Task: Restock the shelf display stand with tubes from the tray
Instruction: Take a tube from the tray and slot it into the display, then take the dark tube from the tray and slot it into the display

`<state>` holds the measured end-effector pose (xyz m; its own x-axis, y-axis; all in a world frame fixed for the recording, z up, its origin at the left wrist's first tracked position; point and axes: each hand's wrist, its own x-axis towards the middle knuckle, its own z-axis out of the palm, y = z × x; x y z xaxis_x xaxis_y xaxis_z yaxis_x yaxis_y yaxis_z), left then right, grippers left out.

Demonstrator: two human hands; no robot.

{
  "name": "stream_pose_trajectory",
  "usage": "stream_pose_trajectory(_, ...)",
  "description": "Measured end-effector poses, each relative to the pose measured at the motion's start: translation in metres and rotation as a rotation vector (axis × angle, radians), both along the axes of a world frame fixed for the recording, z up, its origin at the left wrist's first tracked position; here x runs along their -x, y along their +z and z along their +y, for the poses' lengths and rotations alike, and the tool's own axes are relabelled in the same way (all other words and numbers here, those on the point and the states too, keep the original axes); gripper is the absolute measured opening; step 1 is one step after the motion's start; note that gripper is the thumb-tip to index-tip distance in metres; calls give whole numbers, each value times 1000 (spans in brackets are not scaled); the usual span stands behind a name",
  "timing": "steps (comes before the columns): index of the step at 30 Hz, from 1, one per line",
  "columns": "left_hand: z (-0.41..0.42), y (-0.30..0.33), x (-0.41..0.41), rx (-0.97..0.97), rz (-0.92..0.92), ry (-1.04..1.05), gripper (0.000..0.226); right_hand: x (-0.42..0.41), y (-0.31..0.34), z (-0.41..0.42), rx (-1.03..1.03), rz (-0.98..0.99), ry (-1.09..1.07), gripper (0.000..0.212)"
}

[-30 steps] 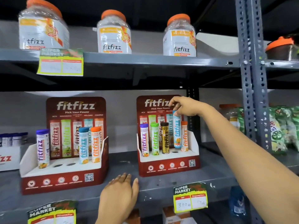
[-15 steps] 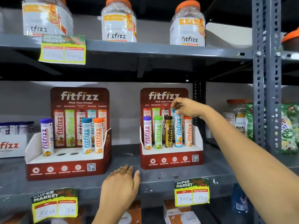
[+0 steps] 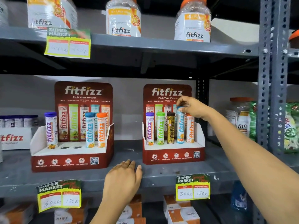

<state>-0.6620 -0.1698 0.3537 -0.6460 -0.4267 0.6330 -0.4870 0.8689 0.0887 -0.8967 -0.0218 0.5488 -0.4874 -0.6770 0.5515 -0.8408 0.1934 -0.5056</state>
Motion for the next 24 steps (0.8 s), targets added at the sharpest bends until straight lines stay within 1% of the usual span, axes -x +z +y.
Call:
stream_pose_trajectory(3,-1,-1,1,7,-13,11,50,2,-7,-1,-104,-38,6,26)
stream_pose_trajectory(6,-1,1,1,10,-33,15,51,2,-12,-2,-114,-61,4,33)
stream_pose_trajectory(8,0,3,0,8,-36,-3,52,-5,-9,0,-123,-37,-1,37)
stream_pose_trajectory(10,1,3,-4,-2,-39,-38,57,-18,-4,1,-39,73,-58,36)
stream_pose_trajectory(12,2,1,-19,51,-5,-44,64,-44,-3,-2,104,209,-86,30)
stream_pose_trajectory(15,1,-10,-64,156,107,-55,62,-109,-20,-15,283,309,15,24)
stream_pose_trajectory(18,-8,-22,-122,186,110,-8,58,-191,-64,-43,420,246,209,19)
stream_pose_trajectory(20,-18,-30,-164,196,96,65,58,-243,-100,-69,453,190,328,17)
stream_pose_trajectory(24,-32,-61,-257,163,37,232,58,-346,-173,-119,435,103,543,16)
